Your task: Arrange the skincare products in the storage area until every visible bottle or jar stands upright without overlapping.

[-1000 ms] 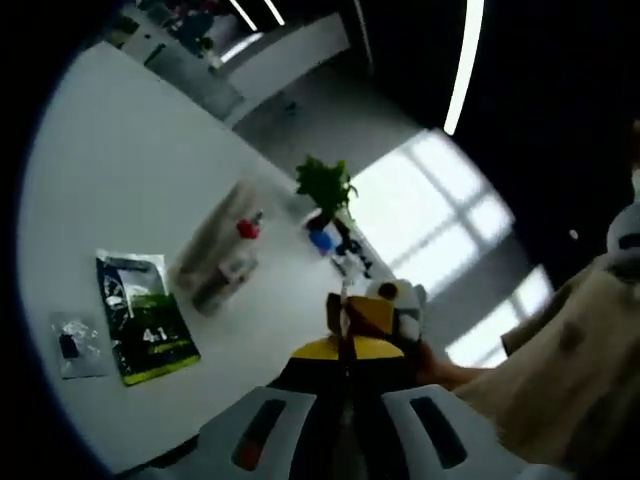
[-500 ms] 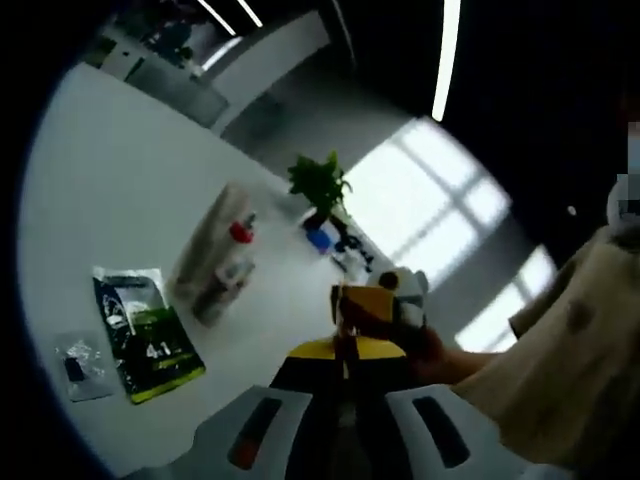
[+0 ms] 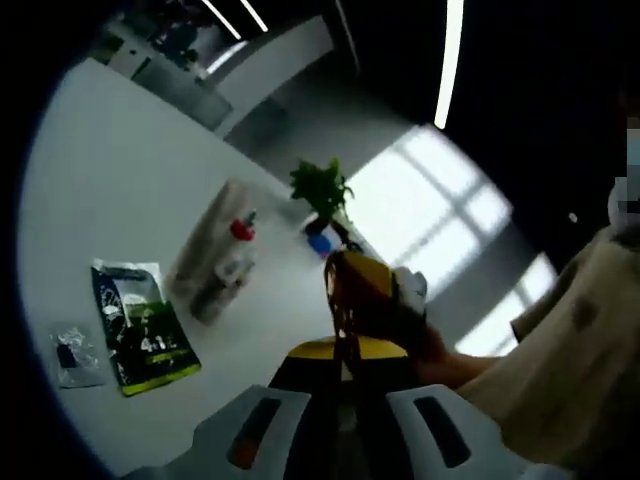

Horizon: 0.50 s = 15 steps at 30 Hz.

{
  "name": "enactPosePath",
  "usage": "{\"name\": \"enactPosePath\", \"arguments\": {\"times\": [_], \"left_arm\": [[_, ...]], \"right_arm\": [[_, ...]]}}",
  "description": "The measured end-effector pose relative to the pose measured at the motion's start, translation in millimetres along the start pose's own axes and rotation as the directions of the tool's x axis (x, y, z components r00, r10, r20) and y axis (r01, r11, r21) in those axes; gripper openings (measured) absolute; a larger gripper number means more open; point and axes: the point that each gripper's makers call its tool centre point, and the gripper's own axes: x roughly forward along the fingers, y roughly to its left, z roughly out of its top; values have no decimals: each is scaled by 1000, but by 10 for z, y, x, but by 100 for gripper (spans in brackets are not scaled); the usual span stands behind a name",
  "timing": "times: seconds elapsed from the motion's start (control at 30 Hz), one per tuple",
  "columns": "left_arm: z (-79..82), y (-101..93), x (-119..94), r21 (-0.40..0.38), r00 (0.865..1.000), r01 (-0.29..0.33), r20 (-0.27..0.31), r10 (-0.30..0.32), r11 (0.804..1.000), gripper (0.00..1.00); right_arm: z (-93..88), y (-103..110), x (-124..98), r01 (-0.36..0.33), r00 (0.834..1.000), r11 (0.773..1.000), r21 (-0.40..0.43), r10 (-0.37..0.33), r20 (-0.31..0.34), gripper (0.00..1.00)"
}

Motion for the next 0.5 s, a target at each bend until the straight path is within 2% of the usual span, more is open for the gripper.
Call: {"name": "enactPosePath", "arguments": {"times": [0.17, 0.37, 0.5], "left_arm": [[180, 75, -83, -15, 997, -20, 70, 21, 1000, 0], [263, 109, -126, -14, 995, -35, 93, 36, 999, 0], [347, 109, -150, -22, 990, -35, 136, 38, 999, 0]], "right_arm": [[-18, -33, -24, 14, 1000, 1000, 5, -14, -1, 1], [-84, -42, -24, 20, 1000, 1000, 8, -20, -20, 1], [-113, -47, -21, 18, 999, 1000, 9, -18, -31, 1]]}}
